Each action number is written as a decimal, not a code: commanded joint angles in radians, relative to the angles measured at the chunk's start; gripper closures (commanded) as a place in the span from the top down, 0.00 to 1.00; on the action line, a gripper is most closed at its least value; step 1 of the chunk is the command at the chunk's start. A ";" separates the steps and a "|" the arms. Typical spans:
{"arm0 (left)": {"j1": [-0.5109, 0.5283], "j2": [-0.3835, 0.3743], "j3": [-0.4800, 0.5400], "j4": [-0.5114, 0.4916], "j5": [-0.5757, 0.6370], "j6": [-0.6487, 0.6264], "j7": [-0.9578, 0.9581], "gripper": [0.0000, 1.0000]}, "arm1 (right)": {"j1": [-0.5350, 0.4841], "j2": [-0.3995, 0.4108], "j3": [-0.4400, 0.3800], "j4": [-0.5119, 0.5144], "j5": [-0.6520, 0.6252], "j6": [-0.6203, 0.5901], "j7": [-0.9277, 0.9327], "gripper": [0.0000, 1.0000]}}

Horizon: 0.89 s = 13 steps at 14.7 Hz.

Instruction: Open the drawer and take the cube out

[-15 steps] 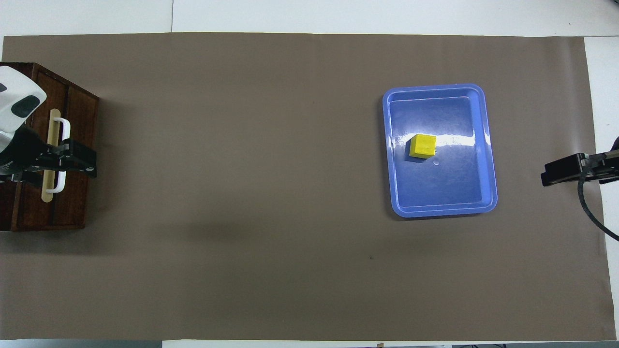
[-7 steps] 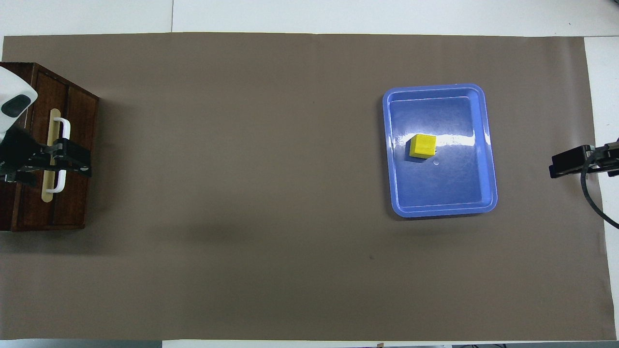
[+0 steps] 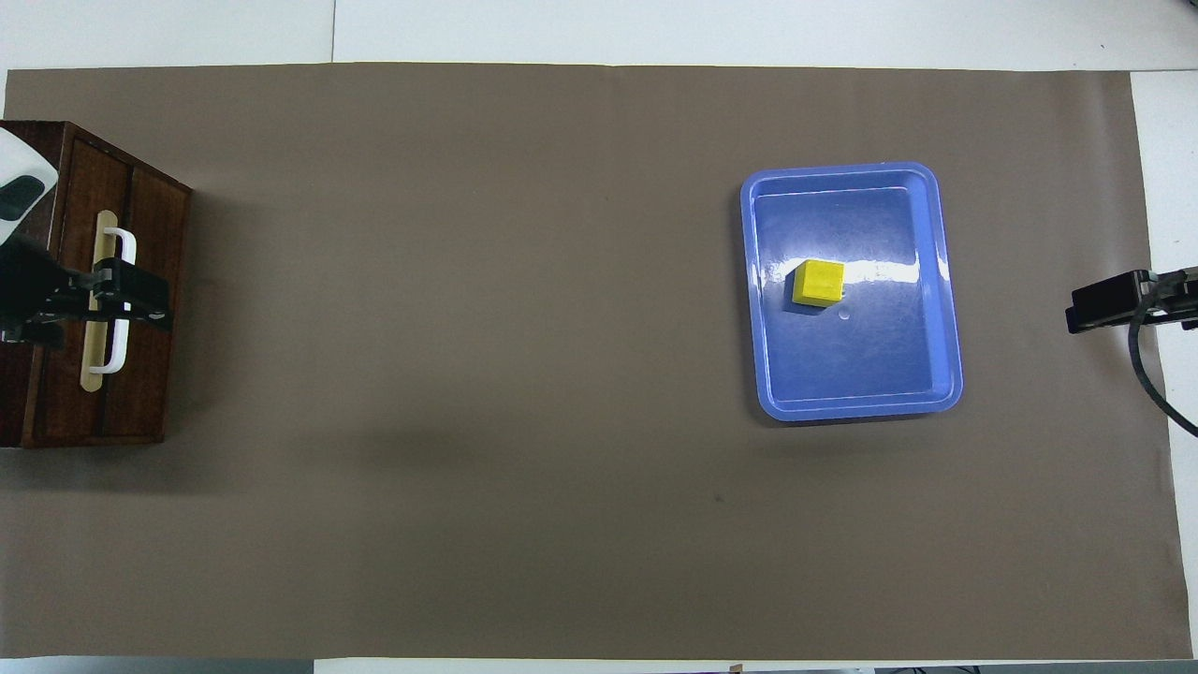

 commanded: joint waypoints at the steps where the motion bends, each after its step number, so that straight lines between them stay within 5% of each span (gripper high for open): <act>1: 0.008 -0.012 0.000 -0.003 -0.013 0.017 0.005 1.00 | -0.006 0.008 0.010 0.016 -0.013 0.001 0.012 1.00; 13: -0.005 -0.018 -0.004 -0.011 -0.015 0.034 0.114 1.00 | -0.005 0.003 0.010 0.009 -0.015 0.001 0.007 1.00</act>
